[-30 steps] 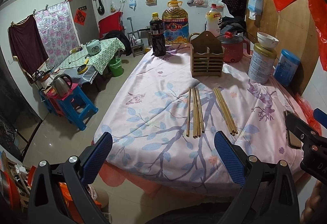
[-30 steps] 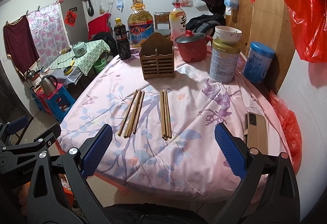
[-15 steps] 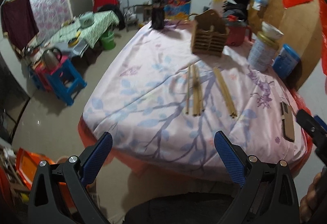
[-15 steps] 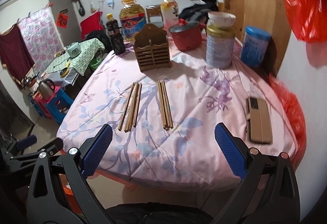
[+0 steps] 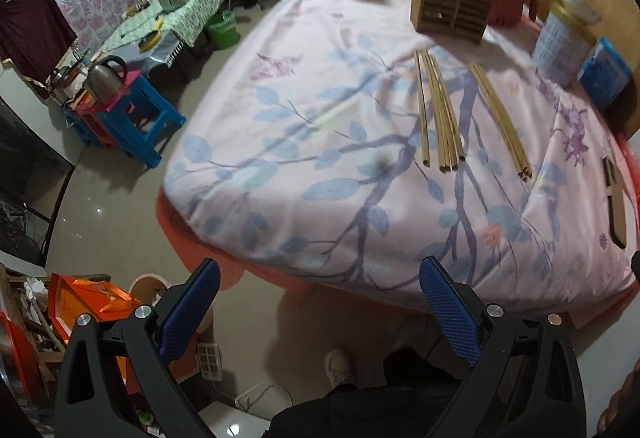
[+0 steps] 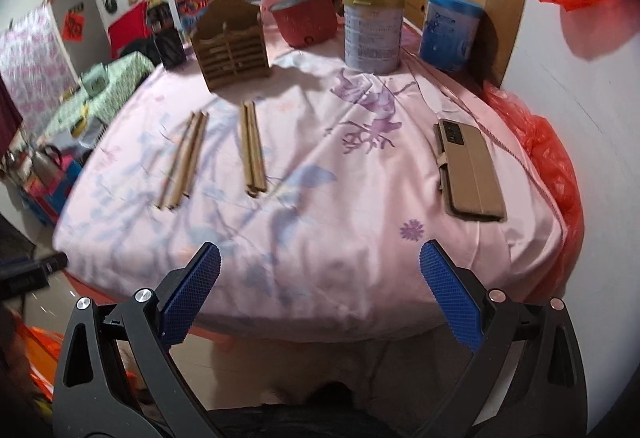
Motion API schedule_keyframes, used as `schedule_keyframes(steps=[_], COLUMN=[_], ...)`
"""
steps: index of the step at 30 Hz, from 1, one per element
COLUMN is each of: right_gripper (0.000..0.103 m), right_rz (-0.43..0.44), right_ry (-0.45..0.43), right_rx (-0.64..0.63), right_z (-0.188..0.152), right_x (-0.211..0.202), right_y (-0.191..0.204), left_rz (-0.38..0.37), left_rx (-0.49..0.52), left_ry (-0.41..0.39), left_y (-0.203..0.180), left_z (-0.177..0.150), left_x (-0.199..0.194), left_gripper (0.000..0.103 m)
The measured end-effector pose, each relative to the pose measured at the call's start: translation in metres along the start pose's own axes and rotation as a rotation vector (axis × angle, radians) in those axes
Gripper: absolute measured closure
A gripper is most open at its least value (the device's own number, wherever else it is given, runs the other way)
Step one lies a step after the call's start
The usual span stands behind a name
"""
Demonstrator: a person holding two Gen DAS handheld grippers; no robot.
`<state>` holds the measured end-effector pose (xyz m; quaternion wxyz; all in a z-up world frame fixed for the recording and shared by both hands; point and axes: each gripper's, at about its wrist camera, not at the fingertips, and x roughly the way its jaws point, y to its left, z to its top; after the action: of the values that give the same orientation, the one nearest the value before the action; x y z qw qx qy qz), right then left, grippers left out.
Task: Organize utensils
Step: 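Move the left tool toward the loose bamboo chopsticks on the cloth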
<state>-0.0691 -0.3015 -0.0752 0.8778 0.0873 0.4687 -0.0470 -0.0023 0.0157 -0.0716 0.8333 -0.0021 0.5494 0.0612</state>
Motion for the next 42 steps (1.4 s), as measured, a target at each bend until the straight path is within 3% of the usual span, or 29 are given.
schedule_keyframes(steps=[3, 7, 11, 20, 28, 30, 33, 36, 42], right_gripper=[0.011, 0.018, 0.033, 0.036, 0.038, 0.038, 0.038, 0.04, 0.044], right_rz=[0.047, 0.186, 0.275, 0.248, 0.202, 0.144, 0.105, 0.049, 0.194], right_ry=[0.007, 0.059, 0.125, 0.199, 0.193, 0.213, 0.228, 0.218, 0.183], right_rx=[-0.044, -0.083, -0.125, -0.173, -0.229, -0.207, -0.07, -0.044, -0.043], right_z=[0.013, 0.044, 0.062, 0.07, 0.063, 0.064, 0.071, 0.076, 0.08], right_x=[0.035, 0.086, 0.13, 0.183, 0.179, 0.186, 0.192, 0.189, 0.173], right_y=[-0.003, 0.002, 0.017, 0.036, 0.076, 0.073, 0.048, 0.035, 0.056], left_rz=[0.017, 0.076, 0.14, 0.176, 0.11, 0.093, 0.072, 0.053, 0.044], left_rx=[0.0, -0.017, -0.049, -0.074, -0.004, 0.021, 0.057, 0.074, 0.08], left_ry=[0.027, 0.044, 0.062, 0.142, 0.151, 0.15, 0.154, 0.165, 0.171], left_y=[-0.016, -0.036, -0.047, -0.04, -0.029, -0.028, -0.03, -0.03, -0.031], left_z=[0.01, 0.031, 0.046, 0.057, 0.09, 0.099, 0.105, 0.11, 0.113], left_x=[0.011, 0.015, 0.019, 0.047, 0.078, 0.085, 0.094, 0.104, 0.114], left_gripper=[0.006, 0.006, 0.006, 0.006, 0.006, 0.006, 0.006, 0.006, 0.006])
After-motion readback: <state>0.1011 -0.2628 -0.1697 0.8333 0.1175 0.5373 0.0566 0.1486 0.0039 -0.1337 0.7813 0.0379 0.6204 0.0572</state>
